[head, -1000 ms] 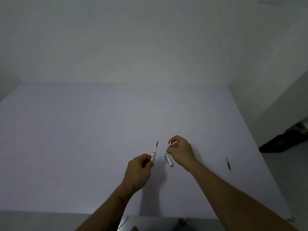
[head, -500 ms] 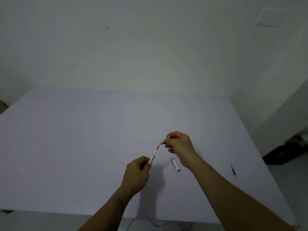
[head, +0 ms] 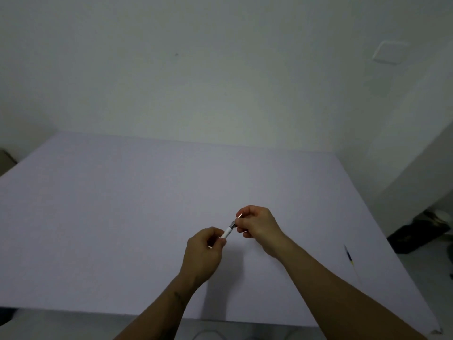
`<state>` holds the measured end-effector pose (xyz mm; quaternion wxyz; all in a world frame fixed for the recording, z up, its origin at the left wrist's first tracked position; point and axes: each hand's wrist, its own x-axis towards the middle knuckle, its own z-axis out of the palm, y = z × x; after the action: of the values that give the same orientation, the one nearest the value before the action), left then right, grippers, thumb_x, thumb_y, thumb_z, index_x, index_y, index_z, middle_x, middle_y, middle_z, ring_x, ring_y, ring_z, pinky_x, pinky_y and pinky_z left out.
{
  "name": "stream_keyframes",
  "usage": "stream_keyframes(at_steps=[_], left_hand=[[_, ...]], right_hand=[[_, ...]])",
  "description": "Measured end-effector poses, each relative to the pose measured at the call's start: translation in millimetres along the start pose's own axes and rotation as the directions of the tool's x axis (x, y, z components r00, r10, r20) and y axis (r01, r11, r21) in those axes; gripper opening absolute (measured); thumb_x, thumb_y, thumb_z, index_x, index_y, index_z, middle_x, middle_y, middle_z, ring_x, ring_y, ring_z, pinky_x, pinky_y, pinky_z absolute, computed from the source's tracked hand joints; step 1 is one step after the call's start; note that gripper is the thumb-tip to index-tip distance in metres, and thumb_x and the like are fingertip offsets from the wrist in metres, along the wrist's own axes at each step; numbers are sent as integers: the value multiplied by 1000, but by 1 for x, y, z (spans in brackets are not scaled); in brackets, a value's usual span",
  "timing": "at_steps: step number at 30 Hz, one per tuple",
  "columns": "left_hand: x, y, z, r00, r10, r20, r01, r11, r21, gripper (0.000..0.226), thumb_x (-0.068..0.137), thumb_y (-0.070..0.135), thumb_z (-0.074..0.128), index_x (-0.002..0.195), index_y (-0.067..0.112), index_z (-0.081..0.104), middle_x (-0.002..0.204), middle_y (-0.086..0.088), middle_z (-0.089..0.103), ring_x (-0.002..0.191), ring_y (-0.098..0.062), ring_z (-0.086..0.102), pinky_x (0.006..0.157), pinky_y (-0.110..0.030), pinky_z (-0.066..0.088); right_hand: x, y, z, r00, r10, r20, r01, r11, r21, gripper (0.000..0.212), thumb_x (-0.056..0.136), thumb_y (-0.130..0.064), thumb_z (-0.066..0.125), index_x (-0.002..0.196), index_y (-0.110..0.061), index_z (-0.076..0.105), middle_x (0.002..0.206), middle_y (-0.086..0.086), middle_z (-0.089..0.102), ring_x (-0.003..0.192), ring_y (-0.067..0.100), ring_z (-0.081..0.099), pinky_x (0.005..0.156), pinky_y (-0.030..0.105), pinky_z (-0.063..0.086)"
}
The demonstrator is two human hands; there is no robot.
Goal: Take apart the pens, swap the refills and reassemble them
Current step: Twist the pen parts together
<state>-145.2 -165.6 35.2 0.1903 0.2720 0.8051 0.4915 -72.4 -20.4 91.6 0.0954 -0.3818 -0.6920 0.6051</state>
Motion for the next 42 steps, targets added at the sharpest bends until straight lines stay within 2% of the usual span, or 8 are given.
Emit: stream_keyframes(at_steps=[6, 11, 16, 21, 27, 32, 37, 42], left_hand=[[-2, 2, -12, 998, 20, -52, -24, 997, -73, 7, 87, 17, 67, 87, 23, 69, 77, 2, 67, 72, -15, 62, 62, -19, 49], [-3, 3, -19, 999, 1, -54, -7, 993, -115, 11, 86, 17, 69, 83, 28, 68, 78, 4, 68, 74, -14, 63, 63, -17, 47], [-4, -1, -24, 996, -19, -86, 12, 997, -81, 12, 85, 17, 70, 80, 28, 68, 76, 6, 67, 72, -13, 62, 62, -17, 47], [-6, -7, -29, 993, -21, -117, 16, 999, -45, 13, 82, 18, 73, 79, 29, 67, 75, 8, 66, 72, -11, 63, 61, -20, 50], [-6, -8, -24, 993, -35, -113, 31, 999, -29, 13, 82, 19, 74, 78, 30, 66, 75, 8, 65, 70, -11, 63, 60, -18, 49], [-7, -10, -20, 994, -30, -101, 28, 999, -17, 18, 81, 17, 74, 76, 31, 65, 74, 9, 65, 70, -12, 63, 59, -16, 48], [-8, -8, -20, 994, -17, -105, 18, 1000, 5, 16, 81, 17, 74, 76, 29, 65, 73, 10, 64, 68, -11, 63, 58, -15, 46], [-10, -7, -18, 995, -4, -100, 4, 1000, -1, 15, 81, 17, 74, 76, 29, 66, 72, 9, 64, 68, -12, 62, 58, -18, 47]], right_hand=[[-7, -11, 8, 997, -72, -8, 72, 995, -64, 10, 86, -6, 65, 84, -11, 73, 80, 10, 73, 67, 17, 63, 62, 26, 52], [-9, -16, 14, 997, -81, 7, 81, 983, -166, 20, 88, -27, 69, 79, -9, 68, 66, 5, 65, 59, 15, 54, 51, 22, 42], [-9, -14, 19, 989, -132, 65, 140, 978, -154, 6, 86, -16, 68, 88, -11, 72, 72, 3, 70, 63, 12, 61, 54, 20, 46], [-4, -11, 24, 991, -117, 67, 134, 915, -380, 32, 87, -39, 66, 77, -9, 72, 67, 7, 66, 60, 16, 54, 57, 28, 44], [-3, -7, 14, 987, -61, 149, 83, 986, -146, 8, 86, -15, 68, 84, -11, 75, 70, 4, 69, 64, 14, 61, 55, 22, 46], [-4, -2, 17, 996, -34, 78, 55, 957, -284, 35, 88, -42, 65, 71, -12, 70, 64, 3, 65, 59, 15, 54, 56, 25, 45], [-6, 3, 10, 991, -61, 122, 79, 986, -146, 5, 84, -19, 70, 85, -17, 75, 71, 2, 69, 63, 12, 59, 51, 20, 45], [-6, 7, 14, 996, -12, 90, 24, 990, -139, 19, 87, -28, 68, 76, -13, 73, 65, 0, 65, 60, 12, 56, 50, 19, 42]])
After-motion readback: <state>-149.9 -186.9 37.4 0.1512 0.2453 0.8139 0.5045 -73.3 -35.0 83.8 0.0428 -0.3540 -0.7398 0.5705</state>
